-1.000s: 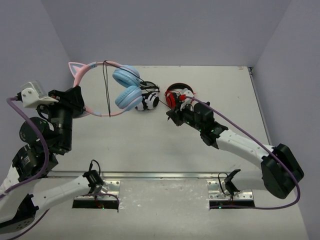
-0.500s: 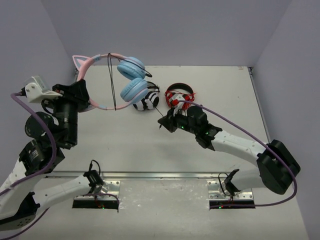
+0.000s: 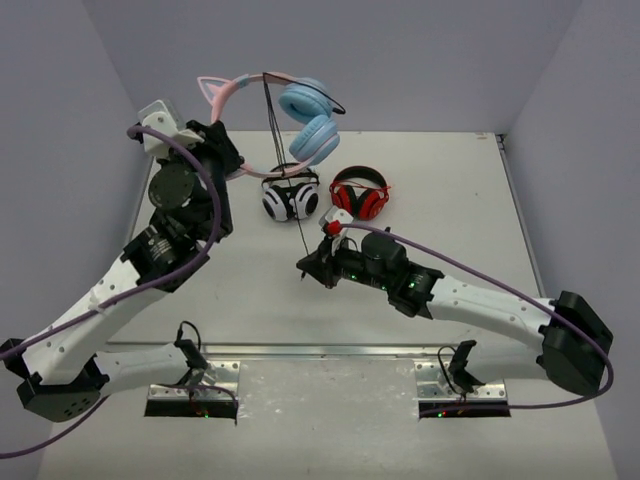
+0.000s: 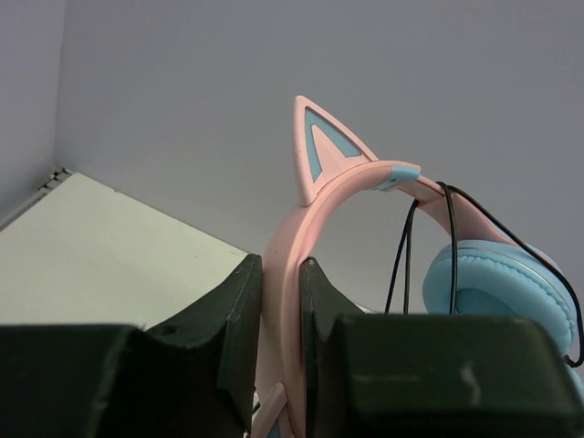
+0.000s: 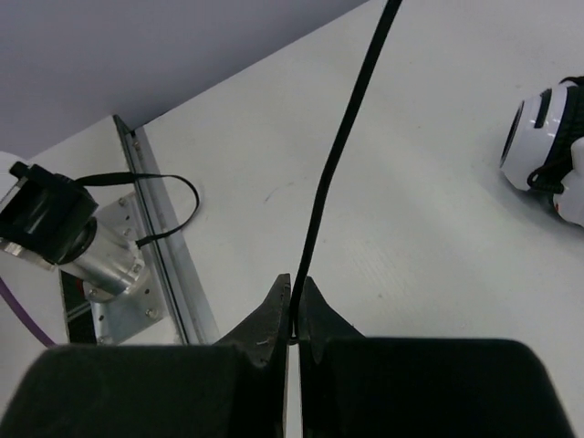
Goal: Wrap the headphones
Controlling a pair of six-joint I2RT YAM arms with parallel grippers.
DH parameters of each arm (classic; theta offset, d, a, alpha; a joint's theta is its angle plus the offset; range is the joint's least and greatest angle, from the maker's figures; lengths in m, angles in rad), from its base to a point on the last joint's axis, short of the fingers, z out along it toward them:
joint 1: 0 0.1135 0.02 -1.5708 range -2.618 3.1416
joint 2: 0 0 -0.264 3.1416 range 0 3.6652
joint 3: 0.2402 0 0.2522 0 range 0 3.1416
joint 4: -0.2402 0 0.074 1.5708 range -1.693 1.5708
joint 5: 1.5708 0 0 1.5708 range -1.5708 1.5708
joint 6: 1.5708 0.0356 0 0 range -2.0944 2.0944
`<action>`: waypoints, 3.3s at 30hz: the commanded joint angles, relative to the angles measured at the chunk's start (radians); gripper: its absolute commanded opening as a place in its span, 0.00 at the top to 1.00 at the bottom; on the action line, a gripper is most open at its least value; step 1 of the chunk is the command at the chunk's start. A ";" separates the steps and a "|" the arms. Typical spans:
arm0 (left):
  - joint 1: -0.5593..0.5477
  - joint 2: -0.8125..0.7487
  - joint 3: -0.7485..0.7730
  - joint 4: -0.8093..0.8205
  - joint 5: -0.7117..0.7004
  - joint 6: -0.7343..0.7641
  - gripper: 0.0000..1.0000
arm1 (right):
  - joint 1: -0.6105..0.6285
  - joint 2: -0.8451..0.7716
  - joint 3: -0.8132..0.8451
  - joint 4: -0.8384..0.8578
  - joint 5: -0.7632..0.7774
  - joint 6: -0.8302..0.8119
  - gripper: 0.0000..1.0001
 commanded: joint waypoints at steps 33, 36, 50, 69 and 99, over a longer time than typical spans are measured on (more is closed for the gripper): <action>0.275 0.030 -0.590 0.400 0.430 -0.072 1.00 | 0.104 0.013 0.479 -0.742 -0.011 -0.491 0.99; 0.272 -0.031 -0.696 0.425 0.518 -0.075 1.00 | 0.104 0.032 0.507 -0.801 -0.023 -0.586 0.99; 0.027 -0.226 -0.903 0.180 0.593 -0.097 1.00 | -0.033 0.047 0.518 -0.829 0.127 -0.816 0.99; -0.030 -0.188 -0.518 -0.500 0.679 -0.156 1.00 | -0.169 0.079 0.426 -0.697 0.251 -0.951 0.98; -0.007 -0.225 -0.458 -0.581 0.313 -0.081 1.00 | -0.136 0.010 0.387 -0.690 0.076 -0.876 0.99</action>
